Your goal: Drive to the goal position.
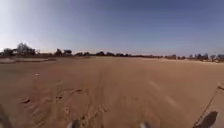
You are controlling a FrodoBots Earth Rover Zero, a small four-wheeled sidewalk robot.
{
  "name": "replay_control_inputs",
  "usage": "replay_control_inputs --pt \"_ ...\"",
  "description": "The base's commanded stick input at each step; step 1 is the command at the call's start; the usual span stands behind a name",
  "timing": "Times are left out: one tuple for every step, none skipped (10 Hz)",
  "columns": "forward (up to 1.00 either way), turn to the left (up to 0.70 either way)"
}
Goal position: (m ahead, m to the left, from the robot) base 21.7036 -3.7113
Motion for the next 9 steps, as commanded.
replay_control_inputs --pt "1.00 -0.02" --pt "1.00 -0.02" --pt "1.00 -0.10" --pt "1.00 -0.24" --pt "1.00 -0.40" --pt "1.00 -0.24" --pt "1.00 -0.07" --pt "1.00 0.00" --pt "1.00 0.00"
